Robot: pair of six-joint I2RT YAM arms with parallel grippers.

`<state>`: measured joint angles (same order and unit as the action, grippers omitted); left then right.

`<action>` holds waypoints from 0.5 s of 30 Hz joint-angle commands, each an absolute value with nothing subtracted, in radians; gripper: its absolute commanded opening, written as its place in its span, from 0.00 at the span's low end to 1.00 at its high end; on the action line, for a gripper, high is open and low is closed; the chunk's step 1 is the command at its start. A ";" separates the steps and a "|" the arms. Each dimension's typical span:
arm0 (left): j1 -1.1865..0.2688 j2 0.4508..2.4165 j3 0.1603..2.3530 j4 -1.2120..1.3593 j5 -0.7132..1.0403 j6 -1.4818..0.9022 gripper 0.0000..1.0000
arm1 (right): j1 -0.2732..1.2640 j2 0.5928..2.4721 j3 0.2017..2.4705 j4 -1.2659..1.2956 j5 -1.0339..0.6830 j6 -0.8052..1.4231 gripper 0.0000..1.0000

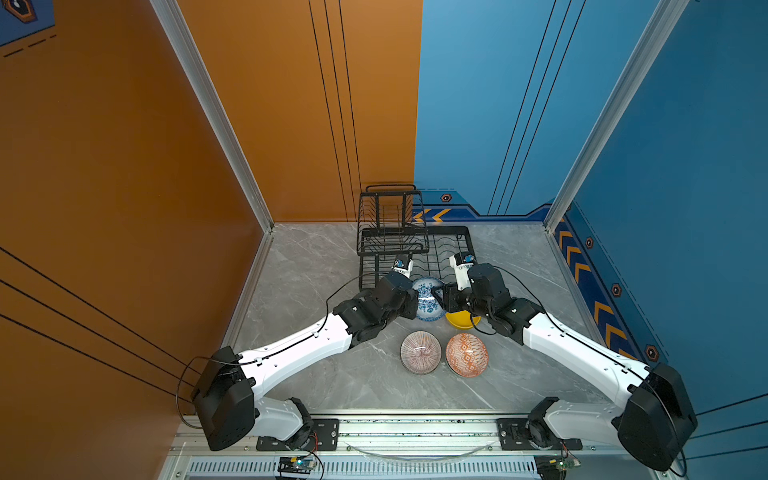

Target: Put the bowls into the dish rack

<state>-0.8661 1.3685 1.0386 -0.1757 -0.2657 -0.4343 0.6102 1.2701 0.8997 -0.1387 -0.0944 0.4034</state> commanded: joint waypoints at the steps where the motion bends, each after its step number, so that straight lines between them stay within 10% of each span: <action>1: -0.884 1.335 1.080 -0.138 -0.272 -0.429 0.00 | 0.604 1.285 0.923 -0.144 -0.081 0.414 0.39; 15: -0.890 1.309 1.041 -0.118 -0.278 -0.426 0.00 | 0.631 1.248 0.905 -0.158 -0.062 0.412 0.00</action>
<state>-0.8803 1.3602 1.0378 -0.1753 -0.2886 -0.4221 0.6373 1.2716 0.9039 -0.1417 -0.1005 0.4164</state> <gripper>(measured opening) 0.091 0.172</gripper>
